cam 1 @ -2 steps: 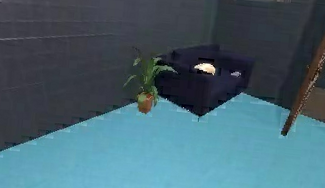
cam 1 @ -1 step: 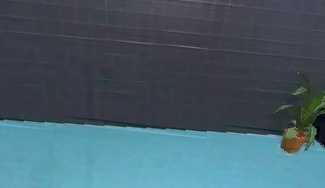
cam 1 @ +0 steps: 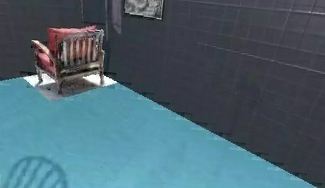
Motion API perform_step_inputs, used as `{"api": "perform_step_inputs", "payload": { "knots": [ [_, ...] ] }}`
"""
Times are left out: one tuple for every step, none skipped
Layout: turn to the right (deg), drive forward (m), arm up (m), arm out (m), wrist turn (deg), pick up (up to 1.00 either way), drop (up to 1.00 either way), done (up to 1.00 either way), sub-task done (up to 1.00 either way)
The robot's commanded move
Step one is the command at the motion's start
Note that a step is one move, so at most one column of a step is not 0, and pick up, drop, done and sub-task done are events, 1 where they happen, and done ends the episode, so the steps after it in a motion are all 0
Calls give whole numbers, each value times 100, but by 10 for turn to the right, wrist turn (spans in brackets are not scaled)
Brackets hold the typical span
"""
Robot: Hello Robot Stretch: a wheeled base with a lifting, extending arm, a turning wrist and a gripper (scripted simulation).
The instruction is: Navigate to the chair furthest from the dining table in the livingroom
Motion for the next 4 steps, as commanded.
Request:
{"api": "perform_step_inputs", "payload": {
  "knots": [
    [0, 90, 0, 0, 0, 0, 0, 0, 0],
    [-450, 0, 0, 0, 0, 0, 0, 0, 0],
    [-60, 0, 0, 0, 0, 0, 0, 0, 0],
    [0, 85, 0, 0, 0, 0, 0, 0, 0]
  ]
}}
